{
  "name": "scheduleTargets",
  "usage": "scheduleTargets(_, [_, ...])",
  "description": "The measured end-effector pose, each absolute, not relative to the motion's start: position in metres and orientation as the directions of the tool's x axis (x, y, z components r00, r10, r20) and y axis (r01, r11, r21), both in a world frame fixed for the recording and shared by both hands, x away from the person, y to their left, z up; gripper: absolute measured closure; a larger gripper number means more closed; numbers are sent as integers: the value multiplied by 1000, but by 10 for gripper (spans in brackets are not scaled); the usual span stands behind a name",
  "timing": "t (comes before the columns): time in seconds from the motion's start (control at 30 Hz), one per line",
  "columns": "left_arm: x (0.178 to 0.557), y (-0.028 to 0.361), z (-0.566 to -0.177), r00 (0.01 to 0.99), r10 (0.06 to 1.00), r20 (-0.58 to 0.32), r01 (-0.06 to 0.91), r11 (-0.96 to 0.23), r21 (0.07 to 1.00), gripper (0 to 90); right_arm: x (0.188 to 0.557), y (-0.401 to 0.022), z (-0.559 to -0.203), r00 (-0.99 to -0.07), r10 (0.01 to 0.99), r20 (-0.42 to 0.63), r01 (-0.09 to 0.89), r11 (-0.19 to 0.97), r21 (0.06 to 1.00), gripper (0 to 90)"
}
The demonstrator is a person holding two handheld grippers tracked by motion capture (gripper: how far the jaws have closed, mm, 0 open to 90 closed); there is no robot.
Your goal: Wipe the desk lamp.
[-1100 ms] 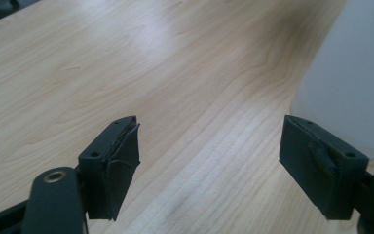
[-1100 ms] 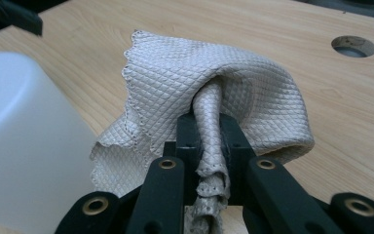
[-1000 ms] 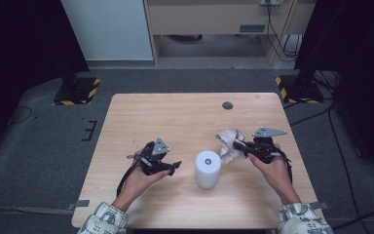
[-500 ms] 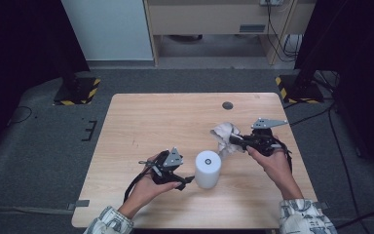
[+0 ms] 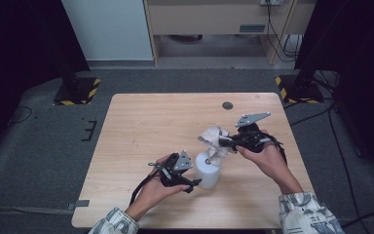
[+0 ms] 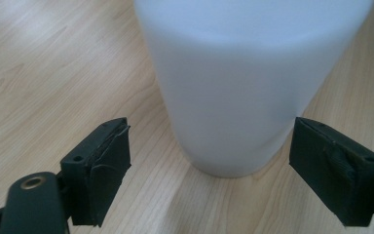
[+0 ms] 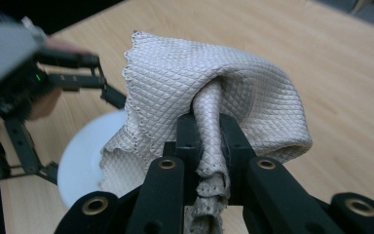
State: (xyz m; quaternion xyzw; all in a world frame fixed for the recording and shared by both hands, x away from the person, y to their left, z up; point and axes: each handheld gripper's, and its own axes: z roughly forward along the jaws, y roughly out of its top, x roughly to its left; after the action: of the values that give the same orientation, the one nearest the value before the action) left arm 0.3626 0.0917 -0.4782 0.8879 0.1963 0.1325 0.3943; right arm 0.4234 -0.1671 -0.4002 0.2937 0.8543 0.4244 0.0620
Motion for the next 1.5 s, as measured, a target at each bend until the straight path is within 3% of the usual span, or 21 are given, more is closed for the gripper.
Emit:
scheduleTargets(0.23, [361,88,-476,898,438,45,247,-585,772,238,428,-166,-423,-812,561,163,480,481,734,822])
scheduleTargets(0.47, [361,78,-476,896,438,72,234,-604,762,193,430,-161,-445,-812,555,182,500,499,708,825])
scheduleTargets(0.97, [361,79,-476,896,439,70,237,-604,761,193,428,-164,-484,-797,561,224,540,498,678,825])
scheduleTargets(1.3, [362,79,-477,896,439,66,242,-609,755,197,421,-172,-457,-812,543,214,485,425,764,825])
scheduleTargets(1.5, [362,79,-477,896,439,67,242,-611,754,198,423,-168,-471,-807,551,213,508,464,725,825])
